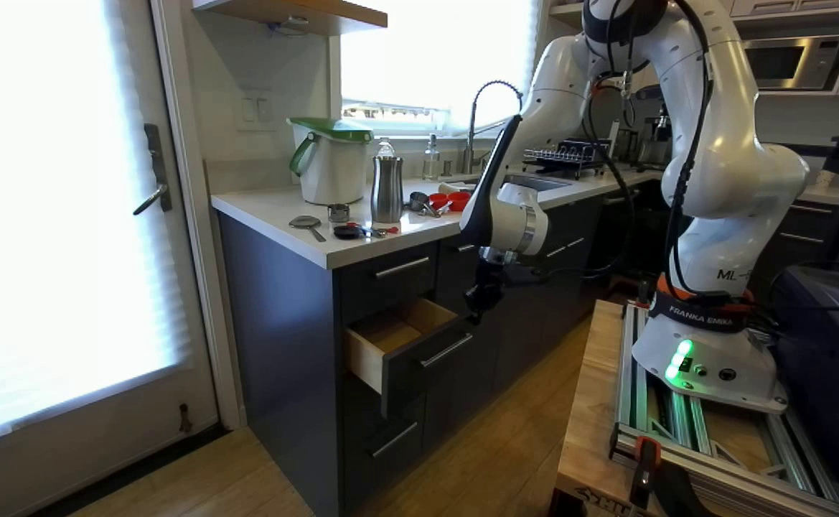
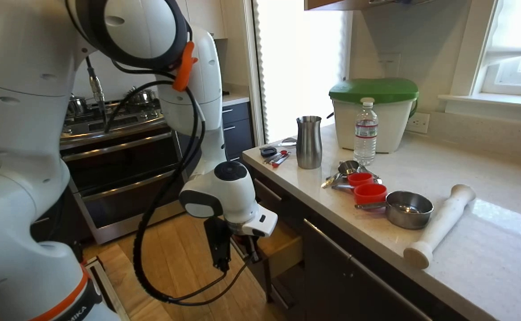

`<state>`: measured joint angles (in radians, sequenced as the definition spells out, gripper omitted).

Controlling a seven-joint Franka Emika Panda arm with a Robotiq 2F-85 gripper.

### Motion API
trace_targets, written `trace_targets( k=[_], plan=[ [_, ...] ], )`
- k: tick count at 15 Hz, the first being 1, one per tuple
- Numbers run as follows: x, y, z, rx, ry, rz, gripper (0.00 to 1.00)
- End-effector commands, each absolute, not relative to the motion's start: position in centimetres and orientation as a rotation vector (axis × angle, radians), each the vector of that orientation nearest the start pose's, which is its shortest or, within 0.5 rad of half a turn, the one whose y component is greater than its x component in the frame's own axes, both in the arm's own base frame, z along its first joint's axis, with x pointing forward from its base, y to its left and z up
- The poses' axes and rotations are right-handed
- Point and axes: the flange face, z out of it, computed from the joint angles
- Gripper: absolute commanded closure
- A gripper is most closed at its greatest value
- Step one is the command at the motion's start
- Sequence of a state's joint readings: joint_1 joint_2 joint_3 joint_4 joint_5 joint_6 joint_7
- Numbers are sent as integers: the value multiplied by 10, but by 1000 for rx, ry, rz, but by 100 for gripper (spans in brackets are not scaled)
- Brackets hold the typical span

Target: Close the open drawer fully

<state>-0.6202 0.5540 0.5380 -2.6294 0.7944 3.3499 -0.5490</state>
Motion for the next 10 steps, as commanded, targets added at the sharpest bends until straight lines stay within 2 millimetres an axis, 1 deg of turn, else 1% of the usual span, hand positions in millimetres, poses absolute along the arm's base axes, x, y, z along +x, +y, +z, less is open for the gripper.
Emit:
trace_targets(
  k=[1,3,5,10],
  plan=[
    [406,-73,87,-2903,693,-366,100],
    [416,-74,89,-2892,725,-452,100],
    [425,-73,86,-2883,740,-511,100],
    [450,-71,72,-2856,705,-578,100]
  ],
)
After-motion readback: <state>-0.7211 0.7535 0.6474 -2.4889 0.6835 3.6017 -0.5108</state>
